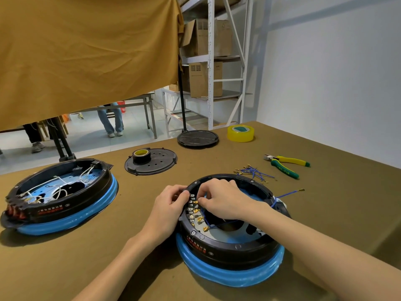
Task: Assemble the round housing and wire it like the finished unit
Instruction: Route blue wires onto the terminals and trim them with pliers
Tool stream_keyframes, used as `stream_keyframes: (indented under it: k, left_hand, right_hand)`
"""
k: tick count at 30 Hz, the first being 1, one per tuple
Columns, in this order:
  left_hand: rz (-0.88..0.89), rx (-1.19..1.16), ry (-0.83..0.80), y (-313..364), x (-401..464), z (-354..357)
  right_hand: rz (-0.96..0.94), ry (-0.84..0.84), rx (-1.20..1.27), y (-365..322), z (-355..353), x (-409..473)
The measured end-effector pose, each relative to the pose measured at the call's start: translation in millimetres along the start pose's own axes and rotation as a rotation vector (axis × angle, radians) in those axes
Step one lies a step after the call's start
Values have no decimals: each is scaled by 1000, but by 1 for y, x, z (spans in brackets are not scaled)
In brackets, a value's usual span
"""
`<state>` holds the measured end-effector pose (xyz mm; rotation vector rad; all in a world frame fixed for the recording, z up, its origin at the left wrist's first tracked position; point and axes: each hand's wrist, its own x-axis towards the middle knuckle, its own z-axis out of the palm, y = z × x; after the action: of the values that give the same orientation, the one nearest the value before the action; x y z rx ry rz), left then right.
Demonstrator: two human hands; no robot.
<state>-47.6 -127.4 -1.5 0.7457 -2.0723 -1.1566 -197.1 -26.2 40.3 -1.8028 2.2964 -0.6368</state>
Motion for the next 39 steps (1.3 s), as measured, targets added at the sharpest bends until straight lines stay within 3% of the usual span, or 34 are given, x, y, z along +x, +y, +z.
stream_keyframes:
  k: [5,11,14,20,25,30,39]
  left_hand:
    - [-80,277,75,14,3,-13]
    - [0,538,115,36,-7,-14]
    - [3,555,40,40,-8,-17]
    - [-31,541,-307,36,9,-43]
    - [9,421,-497,46,6,-54]
    - [46,399,-559,47,7,-56]
    - [33,430,-478,35,12,-55]
  right_hand:
    - [6,-5,22,1,1,0]
    - [-51,33,-15,1,1,-5]
    - [-71,80,-53,-2,1,-7]
    - [-107,121,-95,-5,3,-8]
    - [-118,83,-37,-8,4,-7]
    - [-85,29,46,-7,7,-3]
    - [-78,16,98,-4,5,-2]
